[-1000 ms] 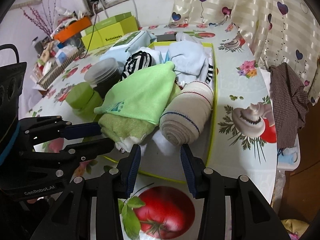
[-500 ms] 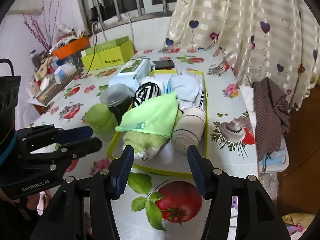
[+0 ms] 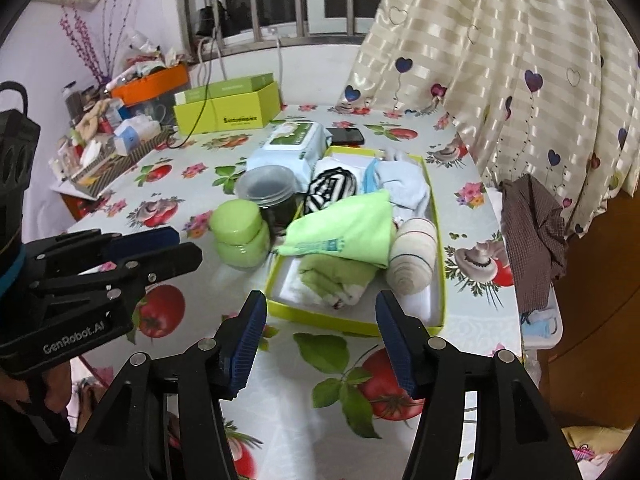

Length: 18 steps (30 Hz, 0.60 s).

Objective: Organize soft objects

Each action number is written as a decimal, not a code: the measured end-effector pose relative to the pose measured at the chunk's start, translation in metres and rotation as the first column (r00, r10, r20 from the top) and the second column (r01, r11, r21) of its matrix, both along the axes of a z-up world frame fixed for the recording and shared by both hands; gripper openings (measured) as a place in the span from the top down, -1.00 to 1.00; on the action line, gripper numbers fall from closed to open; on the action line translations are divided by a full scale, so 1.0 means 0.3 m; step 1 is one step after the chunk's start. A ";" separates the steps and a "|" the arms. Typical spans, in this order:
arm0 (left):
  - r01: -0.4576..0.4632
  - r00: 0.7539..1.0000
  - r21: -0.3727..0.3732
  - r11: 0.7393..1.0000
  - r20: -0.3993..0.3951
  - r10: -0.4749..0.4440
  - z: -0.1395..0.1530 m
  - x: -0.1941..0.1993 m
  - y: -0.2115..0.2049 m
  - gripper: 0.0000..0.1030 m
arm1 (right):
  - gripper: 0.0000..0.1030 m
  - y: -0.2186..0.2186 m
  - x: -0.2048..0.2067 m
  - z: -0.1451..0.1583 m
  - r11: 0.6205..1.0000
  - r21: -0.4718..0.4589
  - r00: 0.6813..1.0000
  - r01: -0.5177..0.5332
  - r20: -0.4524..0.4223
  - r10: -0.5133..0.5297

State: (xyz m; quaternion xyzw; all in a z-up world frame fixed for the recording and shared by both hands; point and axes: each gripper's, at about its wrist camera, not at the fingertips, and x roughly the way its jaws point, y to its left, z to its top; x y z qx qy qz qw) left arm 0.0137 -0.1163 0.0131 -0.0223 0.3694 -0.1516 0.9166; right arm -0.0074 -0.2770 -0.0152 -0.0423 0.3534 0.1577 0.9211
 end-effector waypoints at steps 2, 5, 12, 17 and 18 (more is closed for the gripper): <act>-0.013 1.000 0.007 1.000 0.002 0.013 0.001 -0.004 0.011 0.38 | -0.10 0.013 -0.005 0.002 1.000 -0.005 1.000 -0.008 0.003 0.008; -0.037 0.999 0.040 0.999 0.012 0.036 -0.002 -0.009 0.021 0.38 | -0.10 0.023 -0.004 0.000 1.000 -0.003 1.000 -0.015 0.004 0.015; -0.047 0.999 0.054 0.997 0.013 0.046 -0.010 -0.002 0.031 0.38 | -0.10 0.041 0.006 -0.013 0.999 -0.008 0.999 -0.032 -0.010 0.032; -0.040 0.999 0.057 0.998 0.006 0.040 -0.017 0.003 0.021 0.38 | -0.10 0.038 0.010 -0.018 1.000 -0.007 1.000 -0.027 -0.010 0.027; -0.042 0.999 0.060 0.997 0.007 0.041 -0.018 0.004 0.019 0.38 | -0.10 0.037 0.012 -0.020 1.000 -0.007 1.000 -0.027 -0.010 0.027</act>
